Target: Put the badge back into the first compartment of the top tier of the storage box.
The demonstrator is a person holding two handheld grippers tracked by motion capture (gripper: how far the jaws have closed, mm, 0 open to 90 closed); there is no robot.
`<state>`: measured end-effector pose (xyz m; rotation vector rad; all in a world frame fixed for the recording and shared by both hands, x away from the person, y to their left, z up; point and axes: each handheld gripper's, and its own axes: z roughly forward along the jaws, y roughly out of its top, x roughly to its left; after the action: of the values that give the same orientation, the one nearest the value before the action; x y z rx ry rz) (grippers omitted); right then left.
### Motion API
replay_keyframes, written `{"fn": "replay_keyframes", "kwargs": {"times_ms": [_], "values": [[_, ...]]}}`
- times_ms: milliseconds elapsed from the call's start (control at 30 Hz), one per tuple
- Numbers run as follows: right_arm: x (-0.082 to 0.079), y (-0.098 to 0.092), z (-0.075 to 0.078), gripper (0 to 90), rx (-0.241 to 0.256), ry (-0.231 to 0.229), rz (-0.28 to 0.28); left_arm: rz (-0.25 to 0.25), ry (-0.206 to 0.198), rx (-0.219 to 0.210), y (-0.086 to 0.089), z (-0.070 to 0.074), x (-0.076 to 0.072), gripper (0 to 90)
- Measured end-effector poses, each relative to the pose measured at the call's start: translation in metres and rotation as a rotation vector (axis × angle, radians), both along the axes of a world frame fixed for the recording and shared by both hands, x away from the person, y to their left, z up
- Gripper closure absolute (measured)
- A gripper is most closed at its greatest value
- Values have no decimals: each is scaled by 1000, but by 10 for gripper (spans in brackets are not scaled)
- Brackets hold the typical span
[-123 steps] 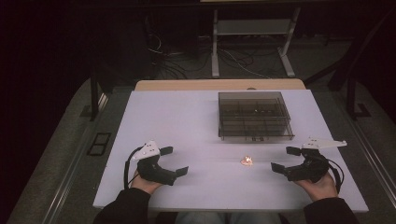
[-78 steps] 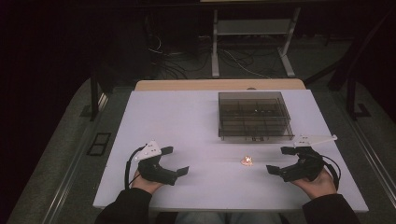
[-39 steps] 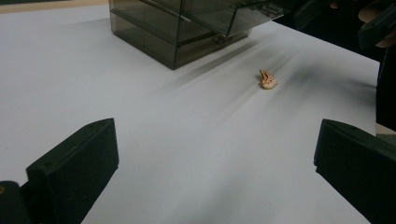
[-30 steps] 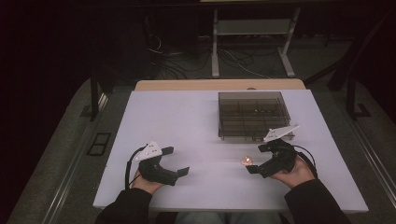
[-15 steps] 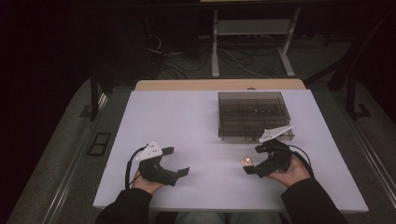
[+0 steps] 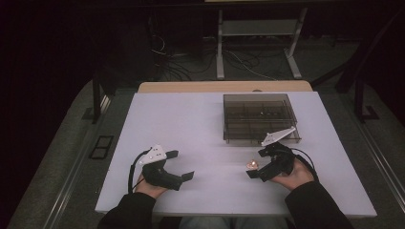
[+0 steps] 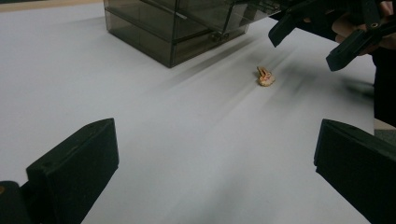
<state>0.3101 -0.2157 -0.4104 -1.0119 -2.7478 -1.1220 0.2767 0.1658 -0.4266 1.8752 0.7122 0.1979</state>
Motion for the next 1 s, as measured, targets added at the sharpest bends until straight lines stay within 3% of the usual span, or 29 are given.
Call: {"fn": "replay_keyframes", "kwargs": {"times_ms": [1000], "values": [[11, 12, -18, 1, -48, 29, 29, -18, -3, 1, -2, 0, -1, 0]]}}
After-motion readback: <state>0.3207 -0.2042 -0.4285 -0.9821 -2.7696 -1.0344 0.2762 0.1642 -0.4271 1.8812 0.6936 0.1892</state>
